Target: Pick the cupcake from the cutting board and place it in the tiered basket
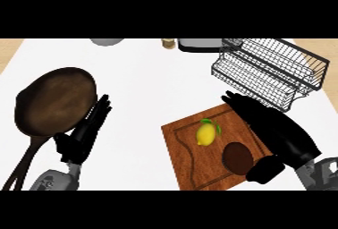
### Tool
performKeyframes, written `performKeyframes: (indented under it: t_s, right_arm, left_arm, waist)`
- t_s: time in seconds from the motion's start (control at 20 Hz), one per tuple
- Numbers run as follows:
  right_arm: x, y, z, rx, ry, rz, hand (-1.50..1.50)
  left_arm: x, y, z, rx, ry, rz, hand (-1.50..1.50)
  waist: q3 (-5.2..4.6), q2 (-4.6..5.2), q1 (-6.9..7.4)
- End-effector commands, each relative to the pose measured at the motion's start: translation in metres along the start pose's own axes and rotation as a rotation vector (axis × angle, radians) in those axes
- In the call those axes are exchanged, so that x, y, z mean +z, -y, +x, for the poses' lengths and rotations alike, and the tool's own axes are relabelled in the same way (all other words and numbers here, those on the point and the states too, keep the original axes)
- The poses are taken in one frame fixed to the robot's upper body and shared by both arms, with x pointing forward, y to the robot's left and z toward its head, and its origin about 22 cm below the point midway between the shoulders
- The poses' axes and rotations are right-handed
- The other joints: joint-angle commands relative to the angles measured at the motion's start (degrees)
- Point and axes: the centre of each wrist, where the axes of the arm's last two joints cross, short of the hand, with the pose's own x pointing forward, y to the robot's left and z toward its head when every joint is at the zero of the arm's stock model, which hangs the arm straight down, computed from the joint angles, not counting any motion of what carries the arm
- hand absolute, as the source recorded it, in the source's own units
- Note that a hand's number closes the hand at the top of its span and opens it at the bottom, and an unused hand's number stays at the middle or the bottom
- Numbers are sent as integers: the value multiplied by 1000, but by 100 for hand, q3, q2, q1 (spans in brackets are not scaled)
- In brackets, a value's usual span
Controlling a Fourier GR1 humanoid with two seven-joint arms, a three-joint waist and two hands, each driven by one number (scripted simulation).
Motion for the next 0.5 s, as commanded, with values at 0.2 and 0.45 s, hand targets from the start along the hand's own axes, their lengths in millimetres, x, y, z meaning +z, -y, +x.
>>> performKeyframes:
  t_s: [0.2,0.45]
  right_arm:
    - [38,14,68,232,-151,180,-150]
    - [64,19,86,231,-202,172,-150]
  left_arm:
    - [-9,4,17,18,27,-20,0]
    - [-6,1,1,-2,25,-16,0]
  waist:
    - [41,75,146]
    - [46,94,143]
